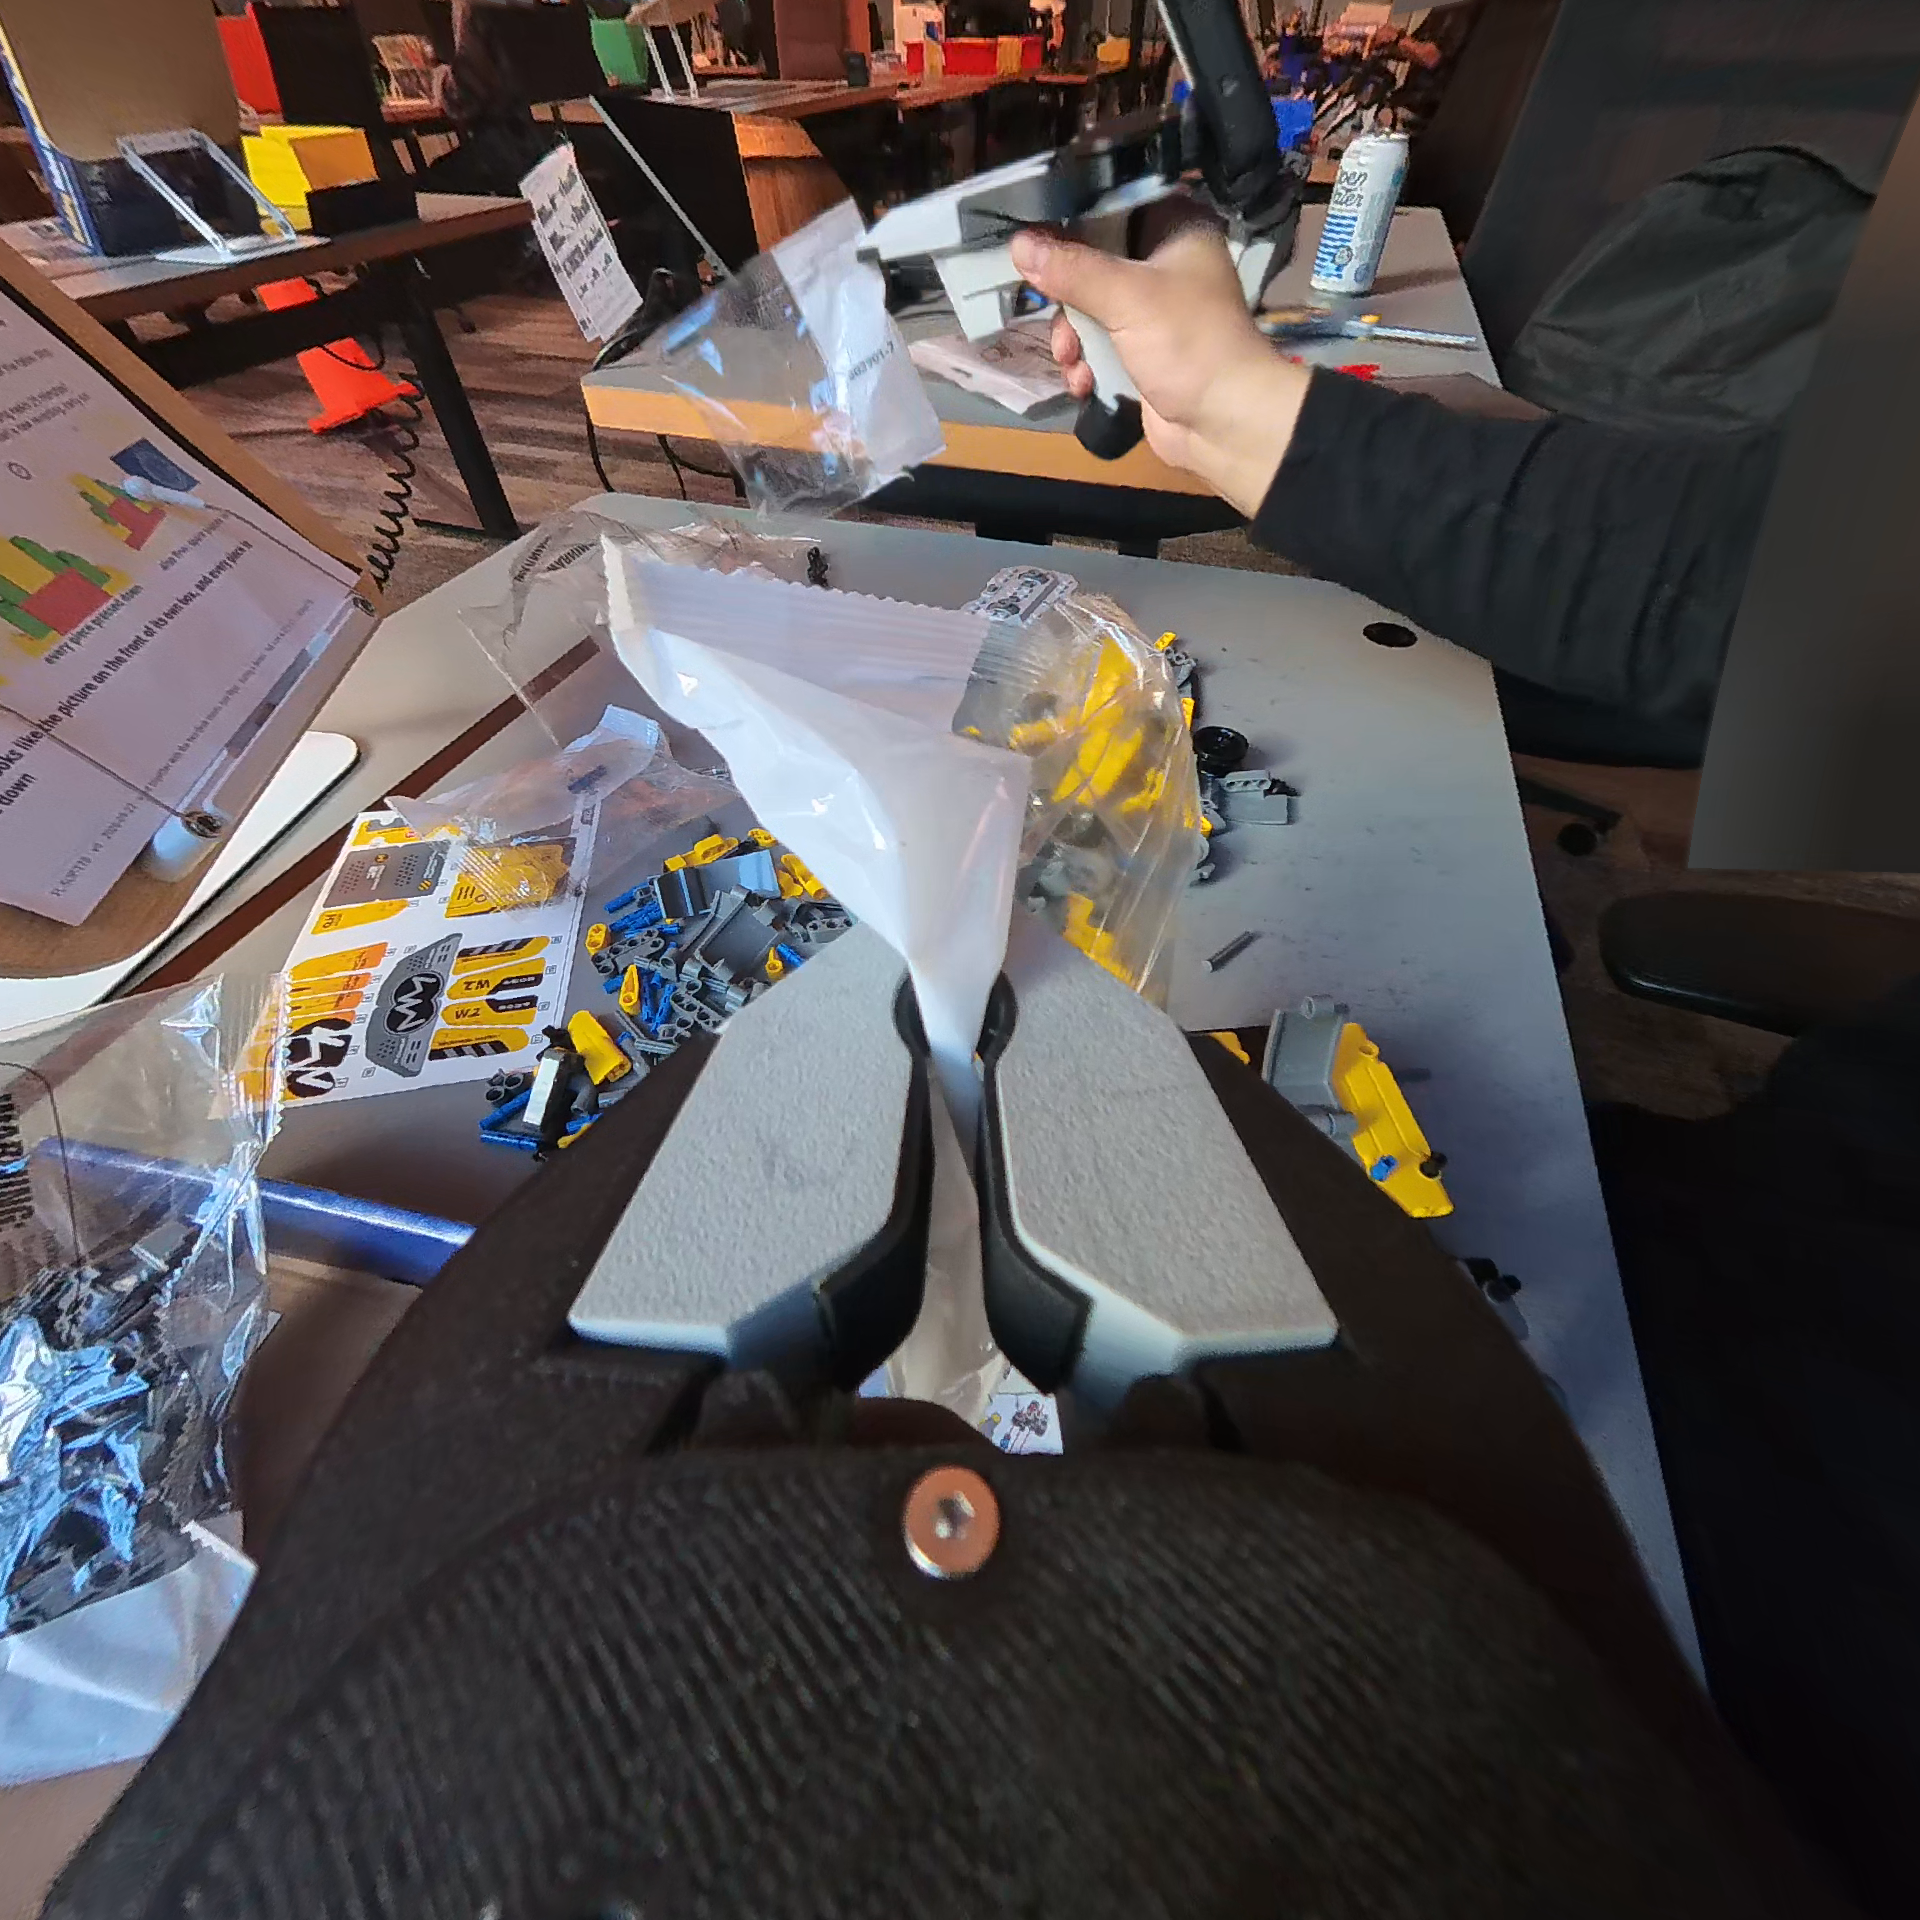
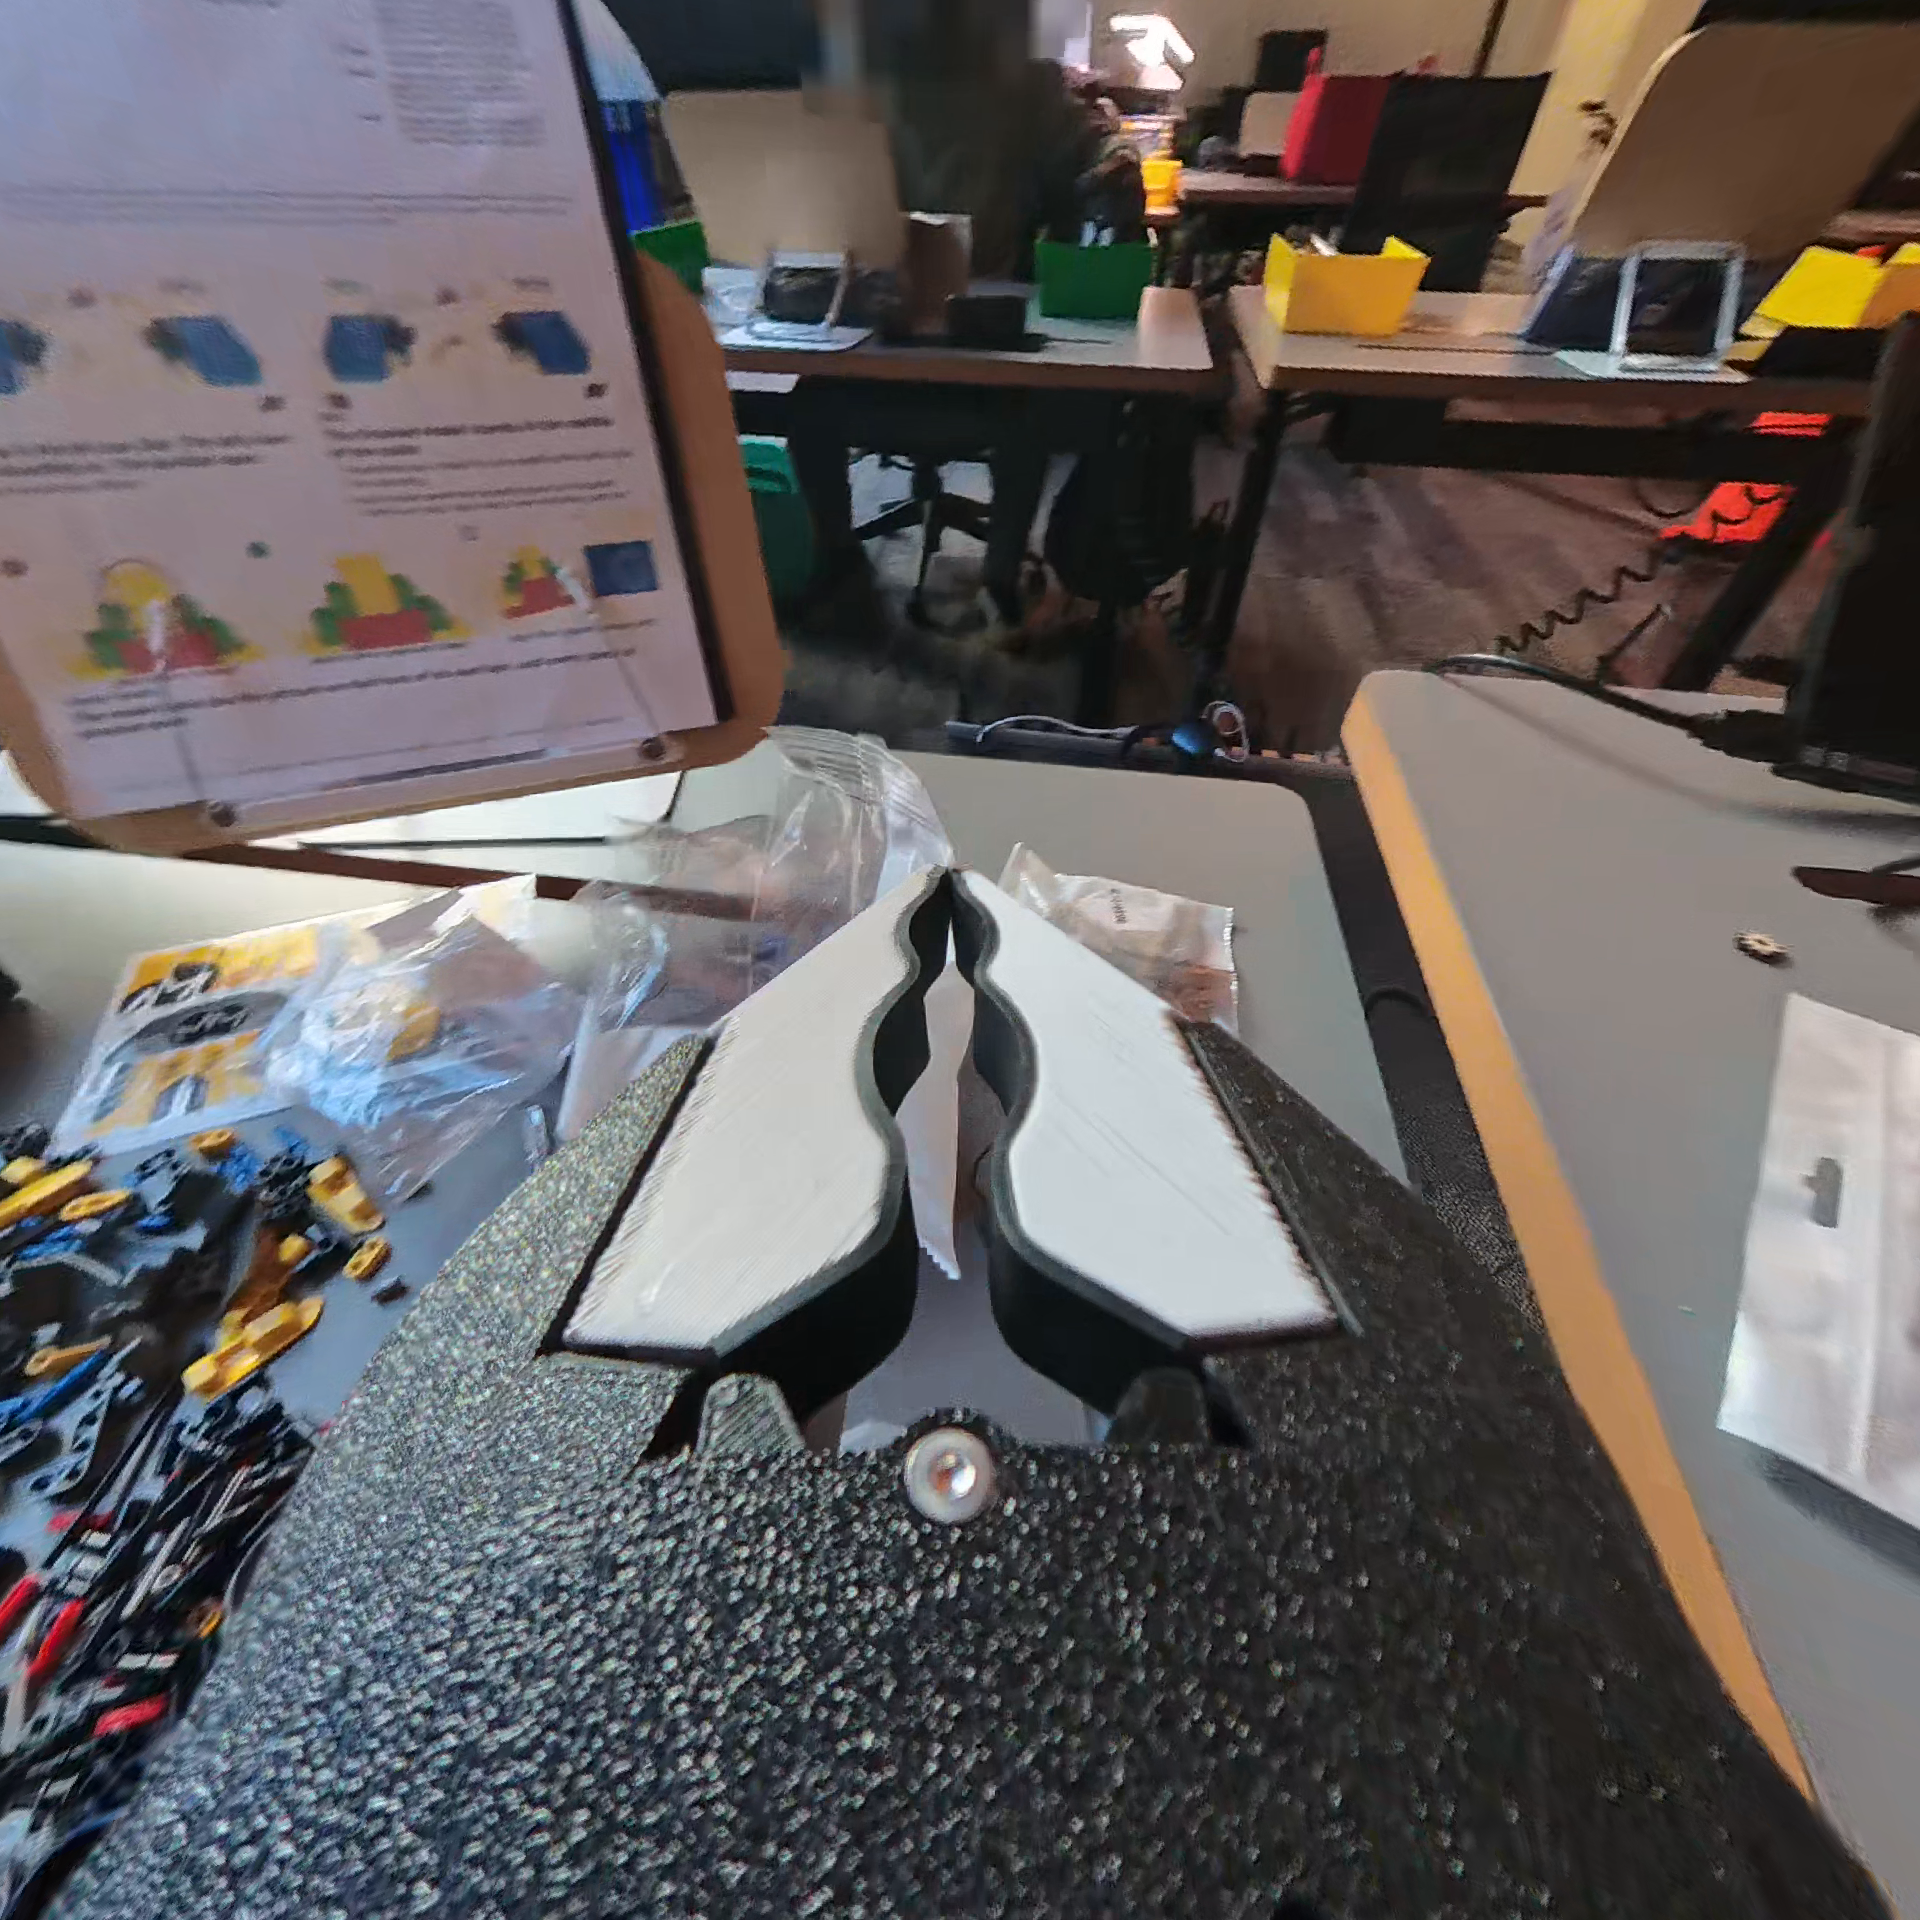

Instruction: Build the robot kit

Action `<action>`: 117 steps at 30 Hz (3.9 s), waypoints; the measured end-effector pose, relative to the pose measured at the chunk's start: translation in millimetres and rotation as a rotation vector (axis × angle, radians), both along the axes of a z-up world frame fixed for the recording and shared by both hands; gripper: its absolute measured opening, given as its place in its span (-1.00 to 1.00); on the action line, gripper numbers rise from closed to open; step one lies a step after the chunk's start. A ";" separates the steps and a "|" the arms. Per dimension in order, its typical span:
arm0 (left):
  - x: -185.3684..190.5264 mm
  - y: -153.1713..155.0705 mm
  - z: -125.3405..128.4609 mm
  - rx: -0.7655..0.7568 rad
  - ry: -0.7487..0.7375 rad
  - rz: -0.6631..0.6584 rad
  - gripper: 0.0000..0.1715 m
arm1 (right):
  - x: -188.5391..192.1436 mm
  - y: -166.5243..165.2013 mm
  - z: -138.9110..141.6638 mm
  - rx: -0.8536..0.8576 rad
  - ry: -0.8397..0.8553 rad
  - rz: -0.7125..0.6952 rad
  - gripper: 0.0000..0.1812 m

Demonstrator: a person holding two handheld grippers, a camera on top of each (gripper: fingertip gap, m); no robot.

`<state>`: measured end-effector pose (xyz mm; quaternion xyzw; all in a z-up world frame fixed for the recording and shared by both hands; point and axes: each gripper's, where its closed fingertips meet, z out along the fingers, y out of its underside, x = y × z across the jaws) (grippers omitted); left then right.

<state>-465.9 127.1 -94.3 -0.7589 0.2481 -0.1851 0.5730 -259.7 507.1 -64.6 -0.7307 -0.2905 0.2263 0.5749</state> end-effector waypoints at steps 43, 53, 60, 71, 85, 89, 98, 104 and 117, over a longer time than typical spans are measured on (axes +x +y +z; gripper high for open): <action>-9.0 -12.8 -1.5 0.012 -0.045 0.015 -1.00 | -153.1 -13.5 -165.0 -0.497 -0.261 0.239 -0.67; -13.2 -10.9 -3.3 0.009 -0.054 0.013 -1.00 | -166.8 7.9 -207.3 -0.519 -0.405 0.226 -0.87; -17.8 -12.4 0.8 0.022 -0.056 0.019 -1.00 | -147.1 -17.9 -207.7 -0.690 -0.389 0.273 -1.00; -13.1 -13.3 -0.3 0.016 -0.048 0.009 -1.00 | -98.9 -57.3 -176.8 -0.682 -0.458 0.312 -0.89; -4.8 -13.5 -1.8 0.010 -0.039 -0.006 -1.00 | -10.4 -104.8 -206.6 -0.810 -0.975 0.321 -0.80; -5.9 -14.6 0.3 0.014 -0.042 -0.003 -1.00 | -4.1 -111.6 -209.2 -0.869 -0.982 0.305 -1.00; -7.0 -15.1 1.6 0.019 -0.043 -0.004 -1.00 | -8.7 -118.0 -198.9 -0.876 -0.887 0.334 -0.99; -8.7 -15.6 2.4 0.023 -0.036 0.001 -1.00 | -38.8 -97.0 -169.7 -0.691 -0.738 0.358 -0.94; -14.4 -18.8 6.9 0.035 -0.040 0.015 -1.00 | -24.2 -96.7 -188.3 -0.815 -0.926 0.328 -0.82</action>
